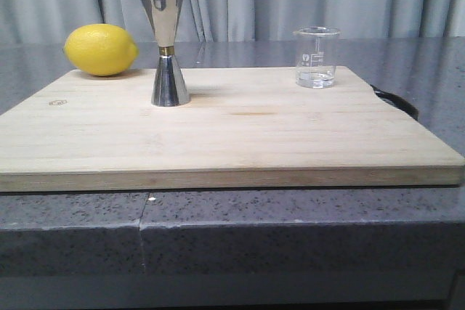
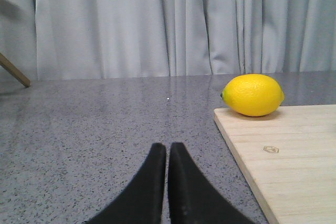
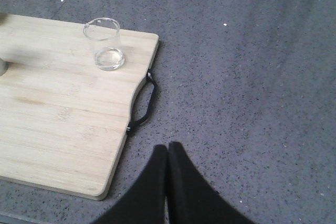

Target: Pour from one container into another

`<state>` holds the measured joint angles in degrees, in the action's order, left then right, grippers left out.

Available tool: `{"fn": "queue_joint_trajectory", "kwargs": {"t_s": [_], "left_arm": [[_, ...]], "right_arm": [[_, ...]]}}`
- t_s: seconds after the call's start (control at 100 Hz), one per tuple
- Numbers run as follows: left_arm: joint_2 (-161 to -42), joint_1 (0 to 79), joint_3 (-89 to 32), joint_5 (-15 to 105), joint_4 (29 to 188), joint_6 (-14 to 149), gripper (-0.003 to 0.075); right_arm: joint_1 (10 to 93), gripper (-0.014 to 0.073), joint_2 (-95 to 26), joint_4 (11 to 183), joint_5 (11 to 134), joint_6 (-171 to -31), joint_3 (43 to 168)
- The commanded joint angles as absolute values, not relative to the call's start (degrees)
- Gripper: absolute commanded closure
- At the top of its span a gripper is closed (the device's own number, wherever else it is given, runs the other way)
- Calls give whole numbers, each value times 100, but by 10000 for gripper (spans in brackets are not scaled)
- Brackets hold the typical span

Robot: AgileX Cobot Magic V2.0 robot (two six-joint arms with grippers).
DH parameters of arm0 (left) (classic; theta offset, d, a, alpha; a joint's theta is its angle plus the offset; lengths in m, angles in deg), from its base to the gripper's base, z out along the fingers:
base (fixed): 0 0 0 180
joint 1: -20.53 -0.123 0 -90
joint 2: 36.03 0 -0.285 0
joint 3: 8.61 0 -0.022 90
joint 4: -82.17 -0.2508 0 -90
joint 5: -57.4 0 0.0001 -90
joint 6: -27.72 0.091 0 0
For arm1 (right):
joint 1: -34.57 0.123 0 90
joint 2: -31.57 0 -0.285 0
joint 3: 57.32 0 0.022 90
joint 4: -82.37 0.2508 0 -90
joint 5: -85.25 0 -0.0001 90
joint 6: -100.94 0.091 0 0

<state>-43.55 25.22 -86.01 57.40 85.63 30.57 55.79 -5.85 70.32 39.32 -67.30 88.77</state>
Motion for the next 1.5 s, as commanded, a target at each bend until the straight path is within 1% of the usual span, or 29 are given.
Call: {"fn": "queue_joint_trajectory", "kwargs": {"t_s": [0.0, 0.25, 0.36, 0.48, 0.63, 0.78, 0.98, 1.16, 1.489], "left_arm": [[-4219, 2507, -8814, 6212, 8556, 3016, 739], [-4219, 2507, -8814, 6212, 8556, 3016, 739], [-4219, 2507, -8814, 6212, 8556, 3016, 739], [-4219, 2507, -8814, 6212, 8556, 3016, 739], [-4219, 2507, -8814, 6212, 8556, 3016, 739], [-4219, 2507, -8814, 6212, 8556, 3016, 739], [-4219, 2507, -8814, 6212, 8556, 3016, 739], [-4219, 2507, -8814, 6212, 8556, 3016, 739], [-4219, 2507, -8814, 6212, 8556, 3016, 739]], "right_arm": [[5540, 669, -592, 6881, 4300, -6736, 9021], [5540, 669, -592, 6881, 4300, -6736, 9021], [5431, 669, -367, 6956, 4495, -6736, 8863], [4910, 669, 207, 7507, 5307, -6736, 8244], [4233, 669, 1240, 8097, 6628, -6736, 7005], [3795, 669, 2039, 8312, 7395, -6736, 5918], [3591, 669, 2528, 8491, 8267, -6736, 4852], [3582, 669, 2541, 8582, 9145, -6736, 4303], [3582, 669, 2541, 8582, 9016, -6736, 4322]]}}
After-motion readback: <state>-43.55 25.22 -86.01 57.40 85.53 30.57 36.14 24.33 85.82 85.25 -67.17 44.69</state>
